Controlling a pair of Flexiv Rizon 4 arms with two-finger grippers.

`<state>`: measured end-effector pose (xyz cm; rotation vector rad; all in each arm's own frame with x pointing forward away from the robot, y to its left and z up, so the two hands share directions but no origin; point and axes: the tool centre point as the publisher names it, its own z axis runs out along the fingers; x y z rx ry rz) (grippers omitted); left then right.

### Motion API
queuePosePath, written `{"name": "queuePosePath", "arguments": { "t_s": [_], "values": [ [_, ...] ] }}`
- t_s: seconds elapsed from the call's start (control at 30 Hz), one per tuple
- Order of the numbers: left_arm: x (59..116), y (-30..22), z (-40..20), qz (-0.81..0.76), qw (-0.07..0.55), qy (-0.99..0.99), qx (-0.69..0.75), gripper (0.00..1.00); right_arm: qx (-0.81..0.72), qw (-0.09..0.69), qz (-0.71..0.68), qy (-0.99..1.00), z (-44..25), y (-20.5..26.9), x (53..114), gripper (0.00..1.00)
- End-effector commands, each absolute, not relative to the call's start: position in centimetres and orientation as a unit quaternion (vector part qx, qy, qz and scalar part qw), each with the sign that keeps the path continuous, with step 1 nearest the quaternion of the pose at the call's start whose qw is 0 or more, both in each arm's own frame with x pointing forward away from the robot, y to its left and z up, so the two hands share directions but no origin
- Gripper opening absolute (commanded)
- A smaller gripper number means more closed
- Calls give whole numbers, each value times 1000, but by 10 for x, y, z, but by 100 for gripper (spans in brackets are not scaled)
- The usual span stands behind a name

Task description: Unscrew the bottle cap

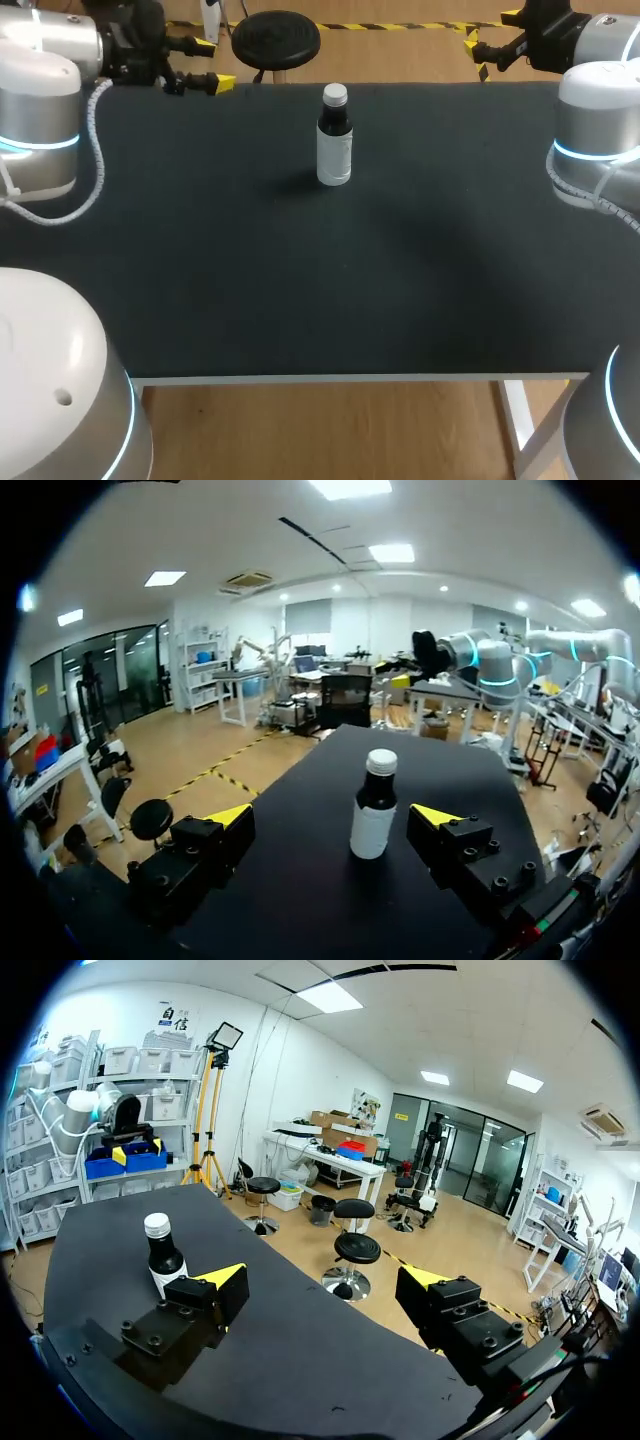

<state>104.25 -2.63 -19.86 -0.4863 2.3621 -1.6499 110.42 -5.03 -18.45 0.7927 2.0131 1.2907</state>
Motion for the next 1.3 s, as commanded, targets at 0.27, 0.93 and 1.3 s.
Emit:
{"name": "queuePosePath", "arguments": {
  "t_s": [0.27,0.93,1.3],
  "values": [
    [1046,-23,-229,-618,33,775,-128,100,300,306,488,761,-184,-50,1104,100],
    [1045,-22,-230,-626,34,770,-120,100,300,306,488,761,-184,-50,1104,100],
    [1040,-58,-249,-610,33,789,-57,100,300,306,488,761,-184,-50,1104,100]
  ]
}}
